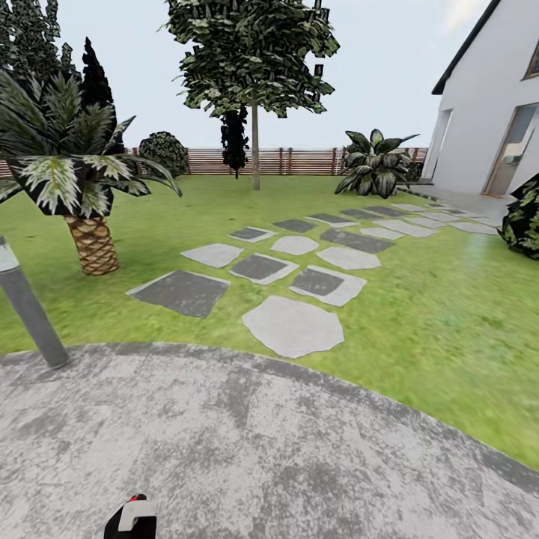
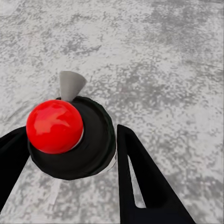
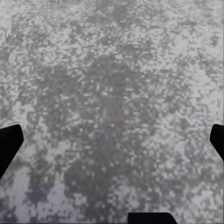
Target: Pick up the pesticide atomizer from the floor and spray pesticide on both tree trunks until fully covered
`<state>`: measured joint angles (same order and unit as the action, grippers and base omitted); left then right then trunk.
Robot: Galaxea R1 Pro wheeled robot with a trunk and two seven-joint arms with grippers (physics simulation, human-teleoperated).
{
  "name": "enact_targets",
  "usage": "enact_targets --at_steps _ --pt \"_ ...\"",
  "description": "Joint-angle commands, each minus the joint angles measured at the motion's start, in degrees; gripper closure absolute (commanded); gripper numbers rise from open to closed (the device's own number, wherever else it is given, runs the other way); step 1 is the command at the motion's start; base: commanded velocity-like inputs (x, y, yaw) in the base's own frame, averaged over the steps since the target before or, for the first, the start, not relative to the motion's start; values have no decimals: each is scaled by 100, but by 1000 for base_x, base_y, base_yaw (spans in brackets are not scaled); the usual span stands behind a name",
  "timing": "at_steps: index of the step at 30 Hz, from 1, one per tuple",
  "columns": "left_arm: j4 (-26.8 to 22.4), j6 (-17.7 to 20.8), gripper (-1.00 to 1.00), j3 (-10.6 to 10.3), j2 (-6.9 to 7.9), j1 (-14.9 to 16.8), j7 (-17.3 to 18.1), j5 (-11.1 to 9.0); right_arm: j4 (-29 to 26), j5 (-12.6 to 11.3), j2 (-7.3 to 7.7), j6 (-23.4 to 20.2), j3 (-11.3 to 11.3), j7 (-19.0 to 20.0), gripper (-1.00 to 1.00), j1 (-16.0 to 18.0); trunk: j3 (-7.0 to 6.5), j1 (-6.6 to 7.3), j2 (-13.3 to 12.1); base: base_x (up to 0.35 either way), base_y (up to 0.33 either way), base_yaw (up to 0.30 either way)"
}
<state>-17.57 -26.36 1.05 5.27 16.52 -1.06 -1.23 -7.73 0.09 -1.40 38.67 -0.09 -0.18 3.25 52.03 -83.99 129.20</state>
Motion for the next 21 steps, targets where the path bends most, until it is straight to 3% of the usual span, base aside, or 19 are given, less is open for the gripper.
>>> enact_targets --at_steps 1,21 --pt "-1 0 100 0 0 0 0 0 0 0 0 0 0 0 -100 0 0 0 0 340 0 0" --pt "-9 6 100 5 0 -61 0 0 0 0 0 0 0 0 -100 0 0 0 0 340 0 0"
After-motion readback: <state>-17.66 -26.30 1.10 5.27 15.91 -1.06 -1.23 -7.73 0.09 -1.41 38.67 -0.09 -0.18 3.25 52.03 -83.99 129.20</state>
